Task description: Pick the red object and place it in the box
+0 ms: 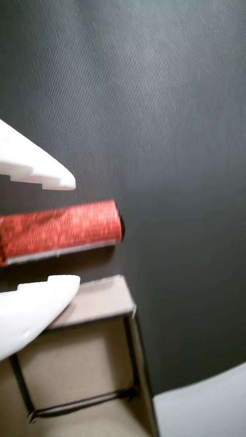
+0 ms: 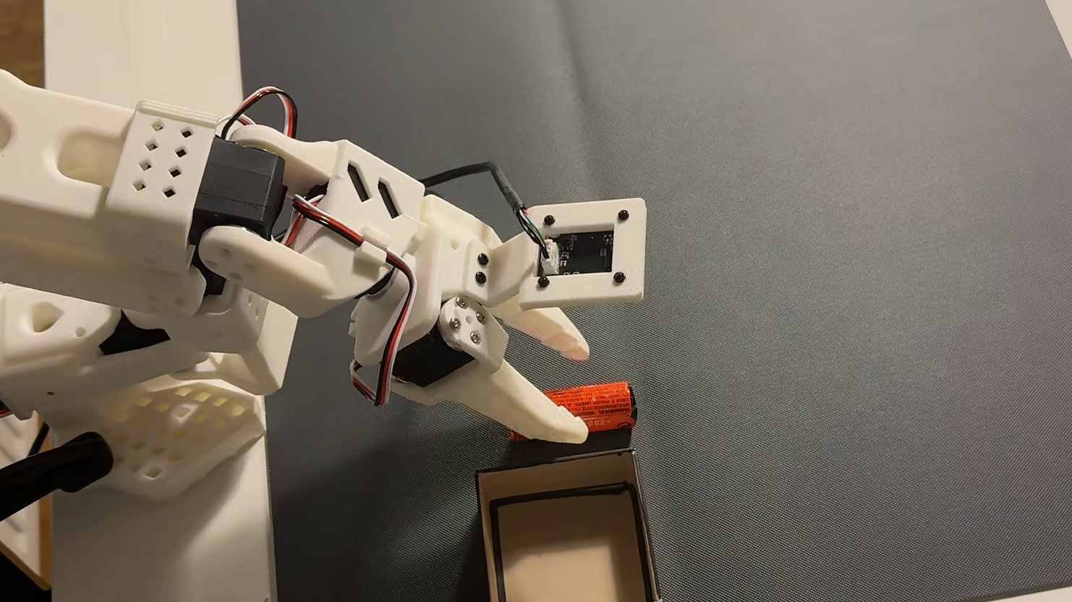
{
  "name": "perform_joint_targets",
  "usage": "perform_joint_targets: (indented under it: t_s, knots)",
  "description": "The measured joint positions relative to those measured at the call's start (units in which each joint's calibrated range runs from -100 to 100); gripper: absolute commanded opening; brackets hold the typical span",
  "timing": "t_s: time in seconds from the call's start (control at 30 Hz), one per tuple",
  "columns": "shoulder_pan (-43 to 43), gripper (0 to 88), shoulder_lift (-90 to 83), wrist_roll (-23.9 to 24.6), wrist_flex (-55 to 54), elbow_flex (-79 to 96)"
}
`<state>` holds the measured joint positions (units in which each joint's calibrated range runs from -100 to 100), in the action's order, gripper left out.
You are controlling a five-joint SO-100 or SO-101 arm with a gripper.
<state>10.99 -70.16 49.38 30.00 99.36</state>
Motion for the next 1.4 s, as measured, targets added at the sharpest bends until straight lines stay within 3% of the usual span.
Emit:
perform_joint_targets:
  t_s: [0.4,0.9,1.13,1.4]
  knots:
    - [0.9,19.8,4.4,0.0,-0.5,0.0]
    - [0.9,18.8,18.3,0.0,-12.3,-0.2]
    - [0.9,0.7,18.3,0.0,-12.1,-0.8]
    - [1.0,0.7,18.5,0.0,-12.2,-1.3]
